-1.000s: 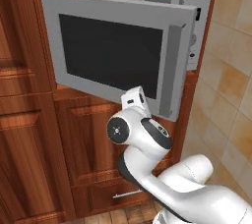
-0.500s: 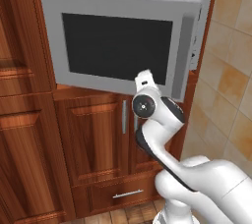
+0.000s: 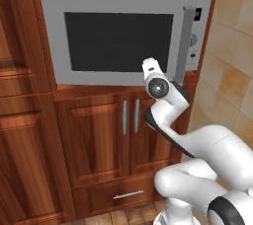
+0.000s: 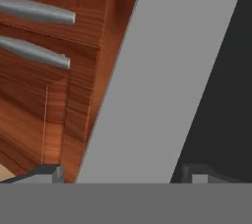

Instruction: Place the microwavable item in the microwave. Then, close the microwave door and press the start button.

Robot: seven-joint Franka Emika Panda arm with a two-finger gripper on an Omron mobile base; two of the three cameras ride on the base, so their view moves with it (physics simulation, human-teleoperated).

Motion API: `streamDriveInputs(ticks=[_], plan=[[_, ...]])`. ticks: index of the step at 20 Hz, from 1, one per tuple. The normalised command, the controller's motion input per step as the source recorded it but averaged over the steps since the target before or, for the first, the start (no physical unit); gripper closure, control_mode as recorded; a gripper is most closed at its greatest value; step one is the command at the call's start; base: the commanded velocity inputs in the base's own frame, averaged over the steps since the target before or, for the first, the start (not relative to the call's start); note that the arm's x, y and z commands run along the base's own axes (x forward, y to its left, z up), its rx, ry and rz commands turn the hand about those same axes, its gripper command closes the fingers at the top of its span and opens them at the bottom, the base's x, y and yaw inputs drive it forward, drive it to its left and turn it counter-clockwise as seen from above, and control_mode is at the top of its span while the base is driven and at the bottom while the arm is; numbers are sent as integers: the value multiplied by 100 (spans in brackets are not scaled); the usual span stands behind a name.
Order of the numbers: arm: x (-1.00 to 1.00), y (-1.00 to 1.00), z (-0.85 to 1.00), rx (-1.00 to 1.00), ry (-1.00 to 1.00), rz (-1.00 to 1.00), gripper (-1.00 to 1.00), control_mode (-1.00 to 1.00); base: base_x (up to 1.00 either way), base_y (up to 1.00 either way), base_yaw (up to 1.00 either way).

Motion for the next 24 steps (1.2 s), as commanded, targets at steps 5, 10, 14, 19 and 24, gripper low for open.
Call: streamDriveInputs(ticks=[5, 10, 14, 19, 24], plan=[[81, -13, 19, 6, 6, 9, -100, -100, 0, 0, 0], [66, -10, 18, 6, 5, 8, -100, -100, 0, 0, 0], [54, -3, 15, 6, 7, 8, -100, -100, 0, 0, 0], [25, 0, 5, 6, 11, 4, -100, -100, 0, 0, 0], [-59, -4, 30, 3, 3, 2, -100, -100, 0, 0, 0]])
